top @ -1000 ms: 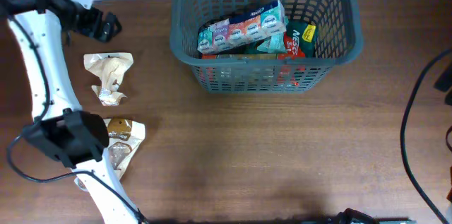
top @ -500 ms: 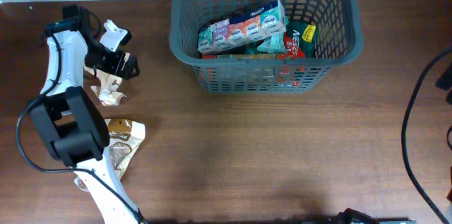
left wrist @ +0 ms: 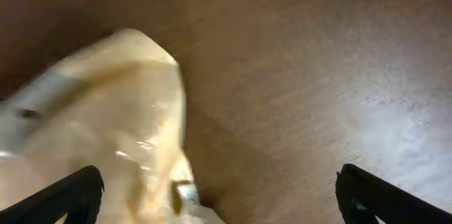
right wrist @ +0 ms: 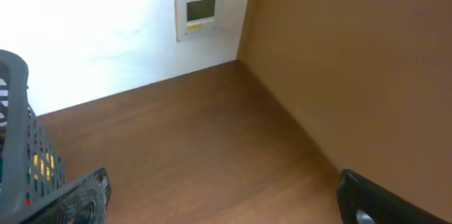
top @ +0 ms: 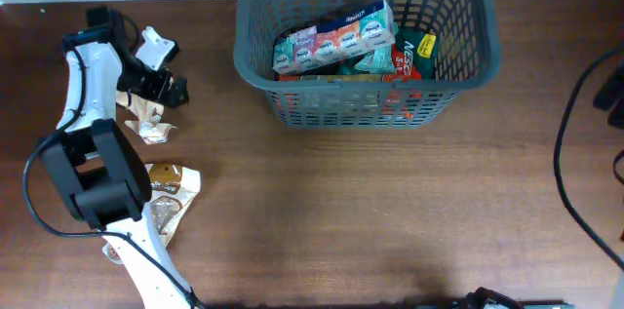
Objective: Pack container
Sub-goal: 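Lower the left gripper onto the upper tan pouch and grasp, then carry the tan pouch into the basket with the left gripper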
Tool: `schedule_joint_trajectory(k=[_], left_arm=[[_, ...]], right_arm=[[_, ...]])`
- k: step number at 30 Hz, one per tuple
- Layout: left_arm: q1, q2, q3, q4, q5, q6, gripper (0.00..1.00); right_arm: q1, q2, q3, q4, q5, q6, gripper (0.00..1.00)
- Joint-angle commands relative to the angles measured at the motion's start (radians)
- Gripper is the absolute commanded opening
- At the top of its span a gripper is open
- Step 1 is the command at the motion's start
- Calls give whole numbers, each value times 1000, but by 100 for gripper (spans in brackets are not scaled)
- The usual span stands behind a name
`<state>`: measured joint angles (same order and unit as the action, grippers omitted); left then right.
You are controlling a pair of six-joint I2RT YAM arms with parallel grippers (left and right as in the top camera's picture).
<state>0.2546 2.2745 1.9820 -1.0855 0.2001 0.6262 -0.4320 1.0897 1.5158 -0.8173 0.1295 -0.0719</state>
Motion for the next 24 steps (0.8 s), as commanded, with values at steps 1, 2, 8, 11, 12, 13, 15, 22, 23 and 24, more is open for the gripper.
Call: schedule_joint_trajectory(k=[1,2,8,11,12,13,15,22,23,24], left_arm=[[-5,1,122,15,-7,-51,100],[-5,1,151,17,-7,-80,100],[-5,1,285,45,-32,-344,99],[-5,1,280,0,-131,-613,97],[-5,1,272,-19,-129,-690,97],[-6,1,265,-34,-126,-750,96],[-16,1,255,-63,-127,-846,96],[-72,1,245,-127,-200,-970,100],[-84,1,245,-151,-243,-967,100],[-90,1,245,-167,-272,-951,100]], right_arm=[[6,16,-3,6,-25,2,99],[6,18,-3,6,-25,2,99],[6,19,-3,6,-24,1,99],[6,19,-3,6,-24,1,99],[6,19,-3,5,-24,1,99],[6,19,-3,6,-24,1,99],[6,19,-3,9,-24,1,99],[6,23,-3,6,-24,1,99],[6,23,-3,5,-24,1,99],[6,23,-3,5,-24,1,99]])
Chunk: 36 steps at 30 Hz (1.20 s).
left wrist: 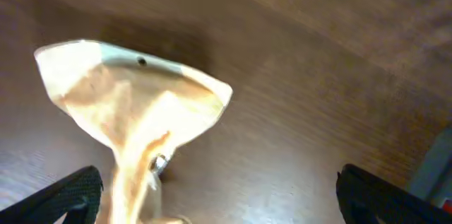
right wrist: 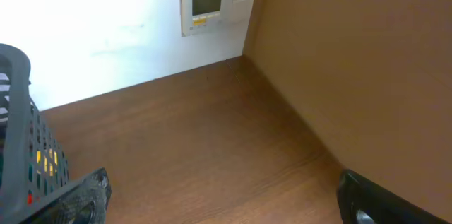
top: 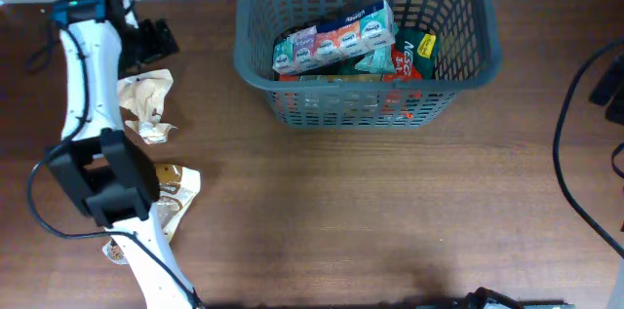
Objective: Pack container
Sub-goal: 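Carry the tan pouch into the basket with the left gripper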
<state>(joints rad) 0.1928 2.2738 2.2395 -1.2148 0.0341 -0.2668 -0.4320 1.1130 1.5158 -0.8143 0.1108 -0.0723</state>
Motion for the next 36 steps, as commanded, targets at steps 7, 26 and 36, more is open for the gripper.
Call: schedule_joint_trajectory(k=[7,26,36], left_arm=[[-45,2,-14,-139,-252,65,100],[-5,2,-286,14,-169,69,99],[35,2,-434,152,-127,51,100]], right_arm=[[6,0,-3,3,-6,2,99],[6,0,-3,3,-6,2,99],[6,0,-3,2,-6,2,99]])
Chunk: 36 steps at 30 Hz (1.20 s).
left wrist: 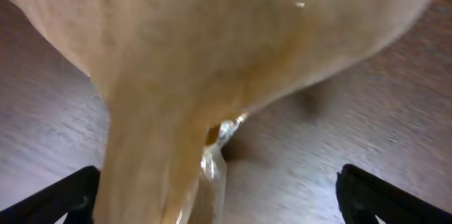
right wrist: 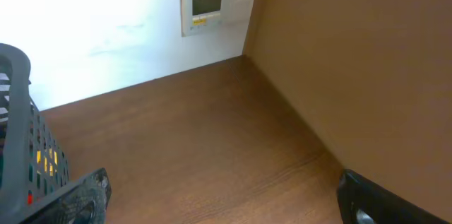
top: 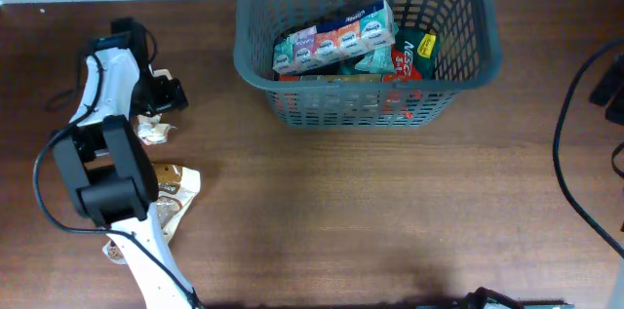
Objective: Pack container
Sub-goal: 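Carry the tan pouch into the basket with the left gripper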
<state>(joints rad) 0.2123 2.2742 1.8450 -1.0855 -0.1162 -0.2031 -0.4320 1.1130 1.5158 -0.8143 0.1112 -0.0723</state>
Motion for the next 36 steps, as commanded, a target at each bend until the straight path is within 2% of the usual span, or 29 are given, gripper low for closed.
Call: schedule_joint_trajectory(k=[1,2,3,5,7,8,9,14,17,21,27,30,36], left_arm=[[18,2,-52,37,23,-13,99],[18,2,-67,55,23,-13,90],[19,2,-79,69,23,-13,68],[19,2,-102,100,24,-13,31],[19,2,-116,130,23,-11,17],[19,2,-116,135,23,-11,14],[19,2,-116,147,23,-11,2],[19,1,-87,169,23,52,1],[14,-8,-5,161,36,139,2],[-9,-35,200,153,55,250,2],[-78,-53,611,200,135,393,2],[-125,-53,770,324,272,456,1],[-243,-53,853,658,752,493,2]], right_arm=[[6,0,-3,2,-6,2,99],[6,0,-3,2,-6,2,99],[6,0,-3,2,-6,2,99],[6,0,-3,3,-6,2,99],[6,0,-3,3,-6,2,99],[6,0,-3,3,-6,2,99],[6,0,-3,3,-7,2,99],[6,0,-3,3,-10,2,99],[6,1,-3,4,-24,2,99],[6,3,-3,3,-26,2,99],[6,3,-3,7,-25,2,99],[6,3,-3,11,-26,2,99],[6,3,-3,11,-26,2,99]])
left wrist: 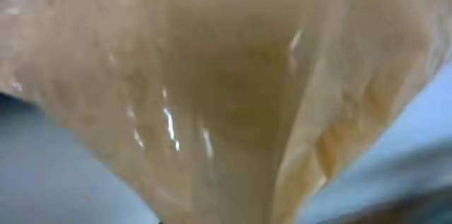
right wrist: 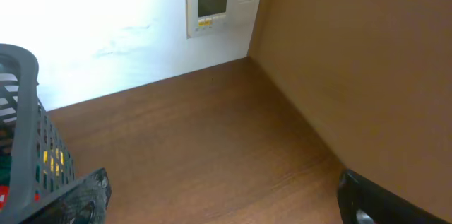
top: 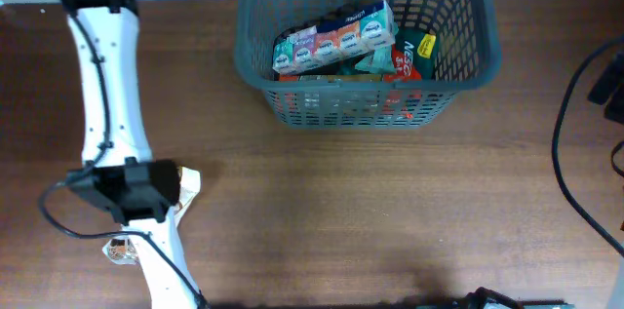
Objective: Pack container
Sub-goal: 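Carry the tan pouch into the basket with the left gripper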
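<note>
The grey mesh basket (top: 366, 41) stands at the back middle of the table, with a multicolour box and a green and red packet inside it. A tan see-through snack packet (left wrist: 226, 97) fills the left wrist view against a pale background and hides the fingers. It is gone from the table, so my left gripper is shut on it. In the overhead view the left arm (top: 97, 65) reaches to the far left corner, its gripper at the frame's top edge. My right gripper (right wrist: 226, 206) is open and empty, off to the basket's right.
A second snack packet (top: 185, 184) lies at the left by the left arm's base. A black cable (top: 564, 153) runs along the right edge. In the right wrist view there are a basket corner (right wrist: 25, 125), a side wall and a wall thermostat (right wrist: 214, 3).
The left gripper was low over the crumpled tan packet on the table with its fingers apart. Now the arm is raised at the far left corner and the packet is off the table in its grip.
The left gripper was first beside the crumpled packet, then back near the far edge with the packet lying on the table. It then stood close over the packet, and now holds it up. The right arm has barely moved.
</note>
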Tool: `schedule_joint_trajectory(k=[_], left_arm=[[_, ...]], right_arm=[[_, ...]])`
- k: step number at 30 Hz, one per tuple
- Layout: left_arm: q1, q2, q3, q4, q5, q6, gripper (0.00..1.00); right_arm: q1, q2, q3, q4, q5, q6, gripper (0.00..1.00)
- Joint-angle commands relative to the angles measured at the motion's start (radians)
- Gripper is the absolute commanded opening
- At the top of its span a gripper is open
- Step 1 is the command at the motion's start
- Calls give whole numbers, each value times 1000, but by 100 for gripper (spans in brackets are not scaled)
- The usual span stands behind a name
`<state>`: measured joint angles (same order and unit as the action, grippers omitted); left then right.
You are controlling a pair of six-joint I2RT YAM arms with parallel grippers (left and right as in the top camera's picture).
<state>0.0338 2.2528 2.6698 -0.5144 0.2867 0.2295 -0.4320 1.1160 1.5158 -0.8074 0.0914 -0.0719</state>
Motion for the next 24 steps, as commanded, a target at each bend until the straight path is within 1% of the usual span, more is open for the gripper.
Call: schedule_joint_trajectory(k=[1,4,6,9,12,15,17,20,21,22,23,24], left_arm=[[-87,-30,28,114,385,61,2],[-169,-19,21,110,445,95,2],[-229,-5,3,50,483,168,2],[-314,38,-6,-125,484,297,2],[-389,102,-6,-329,481,470,2],[-429,158,-6,-454,431,564,2],[-441,189,-6,-509,393,591,1],[-446,233,-6,-562,360,595,2],[-446,244,-6,-571,360,595,4],[-444,253,-6,-574,360,595,14],[-443,254,-6,-576,360,595,41],[-441,254,-7,-574,360,595,64]], right_arm=[[6,0,-3,4,-6,1,99],[6,0,-3,5,-6,1,99],[6,1,-3,8,-6,1,99],[6,3,-3,12,-6,1,99],[6,3,-3,12,-10,2,99],[6,3,-3,12,-13,2,99],[6,3,-3,12,-18,2,99],[6,3,-3,12,-40,2,99],[6,3,-3,13,-40,2,99],[6,3,-3,13,-40,2,99],[6,3,-3,13,-40,2,99],[6,3,-3,14,-40,2,99]])
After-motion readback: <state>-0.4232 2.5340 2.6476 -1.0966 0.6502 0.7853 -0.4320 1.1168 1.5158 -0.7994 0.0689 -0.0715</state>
